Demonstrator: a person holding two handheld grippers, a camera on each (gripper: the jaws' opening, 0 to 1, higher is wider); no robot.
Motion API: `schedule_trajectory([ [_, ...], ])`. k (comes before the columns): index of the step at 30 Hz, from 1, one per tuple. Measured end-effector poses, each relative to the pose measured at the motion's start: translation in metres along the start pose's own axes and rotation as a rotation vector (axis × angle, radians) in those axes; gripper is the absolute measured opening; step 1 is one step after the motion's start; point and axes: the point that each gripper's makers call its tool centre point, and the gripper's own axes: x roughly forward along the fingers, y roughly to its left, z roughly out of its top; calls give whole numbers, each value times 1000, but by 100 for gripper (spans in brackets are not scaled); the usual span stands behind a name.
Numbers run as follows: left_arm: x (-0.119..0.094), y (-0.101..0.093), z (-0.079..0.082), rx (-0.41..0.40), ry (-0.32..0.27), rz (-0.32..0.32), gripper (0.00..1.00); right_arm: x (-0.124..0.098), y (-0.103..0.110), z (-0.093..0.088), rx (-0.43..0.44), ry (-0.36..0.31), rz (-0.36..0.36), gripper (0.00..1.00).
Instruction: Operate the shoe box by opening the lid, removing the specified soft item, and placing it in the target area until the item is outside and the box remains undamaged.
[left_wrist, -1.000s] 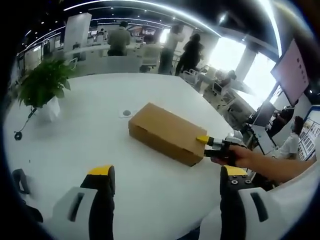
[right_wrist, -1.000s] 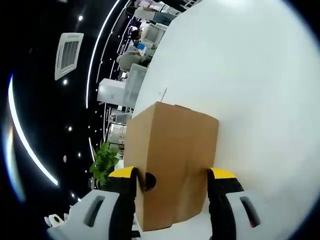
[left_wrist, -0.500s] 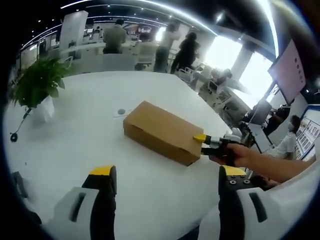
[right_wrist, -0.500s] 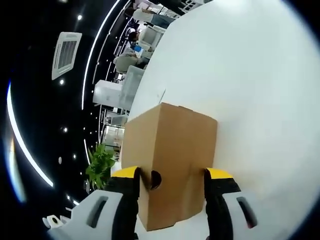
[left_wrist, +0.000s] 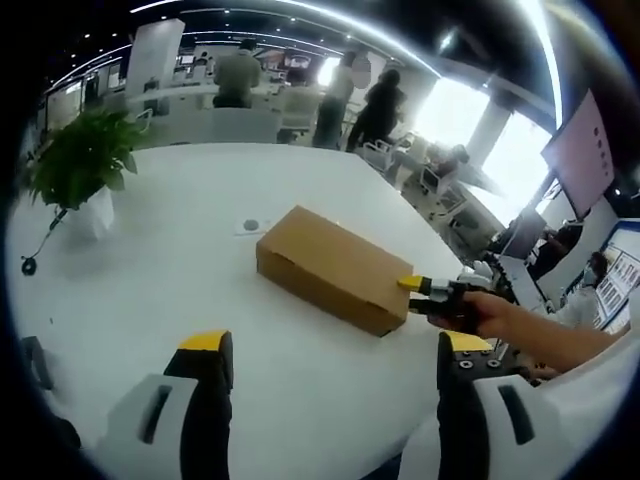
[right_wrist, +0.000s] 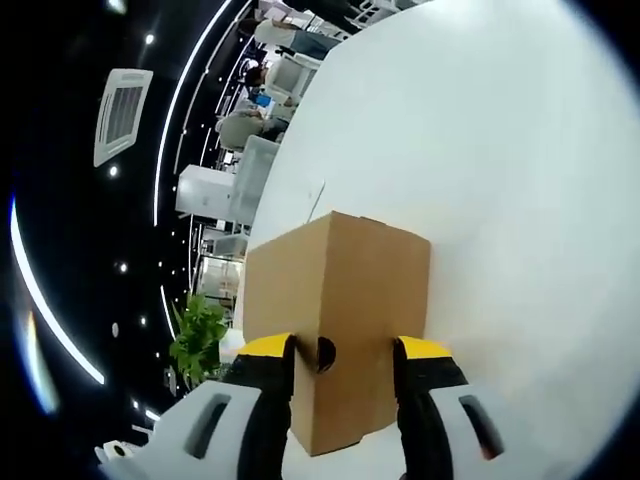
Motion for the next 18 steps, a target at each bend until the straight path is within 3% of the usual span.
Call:
schedule_trajectory([
  [9,2,3,-8,-10,22,15,88,-3,1,1,11,9,-1,30],
  [18,4,4,-6,-22,15,15,88,-5,0,3,19,13,0,27],
])
